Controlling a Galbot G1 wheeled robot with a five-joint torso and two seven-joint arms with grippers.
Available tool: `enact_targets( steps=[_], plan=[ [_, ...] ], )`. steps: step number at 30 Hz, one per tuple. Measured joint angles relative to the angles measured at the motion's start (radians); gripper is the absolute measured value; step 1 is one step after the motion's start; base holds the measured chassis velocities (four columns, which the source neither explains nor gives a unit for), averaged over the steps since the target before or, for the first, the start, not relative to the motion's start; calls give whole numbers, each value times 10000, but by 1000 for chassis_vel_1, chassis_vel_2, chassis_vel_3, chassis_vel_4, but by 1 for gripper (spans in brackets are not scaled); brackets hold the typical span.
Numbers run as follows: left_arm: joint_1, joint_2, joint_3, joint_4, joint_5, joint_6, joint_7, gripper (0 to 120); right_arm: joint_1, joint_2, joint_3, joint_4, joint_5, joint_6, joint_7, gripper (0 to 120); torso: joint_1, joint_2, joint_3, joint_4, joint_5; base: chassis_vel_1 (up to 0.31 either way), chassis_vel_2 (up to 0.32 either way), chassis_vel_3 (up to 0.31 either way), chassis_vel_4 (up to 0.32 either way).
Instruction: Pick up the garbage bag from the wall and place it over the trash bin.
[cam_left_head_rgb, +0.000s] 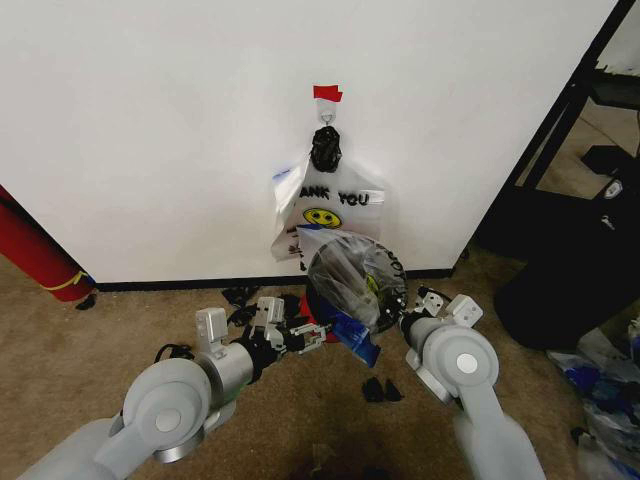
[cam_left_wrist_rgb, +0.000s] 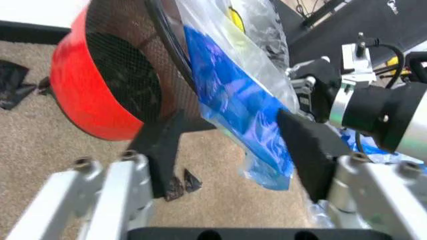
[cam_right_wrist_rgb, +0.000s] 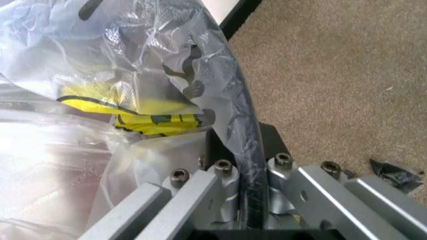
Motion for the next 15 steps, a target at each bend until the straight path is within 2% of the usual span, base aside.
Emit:
enact_targets(
  steps=[1,2,3,6,8,13,15],
  plan=[
    [0,0,0,0,0,0,0,56,0,0,0,0,0,0,0,0,0,0,0,0,0,0,0,0,0],
    [-8,-26,40,33,0,-14,12,51,20,9,-1,0,11,28,1,0,0,0,0,0,0,0,0,0,0],
    [-72,-117,125,176,1,-63,54,38,53,43,-37,0,13,65,1,0,0,0,0,0,0,0,0,0,0],
    [-93,-241,128,266,75,-88,109,25,29,41,-48,3,-2,68,7,0,0,0,0,0,0,0,0,0,0],
    [-103,-309,82,296,105,-89,131,22,11,34,-45,13,-2,67,9,0,0,0,0,0,0,0,0,0,0],
    [-235,-242,-69,367,93,-103,165,0,3,-12,1,44,0,54,20,0,0,0,0,0,0,0,0,0,0],
    [-270,-192,-81,364,67,-104,169,0,27,-12,26,44,1,54,22,0,0,0,0,0,0,0,0,0,0]
  ],
)
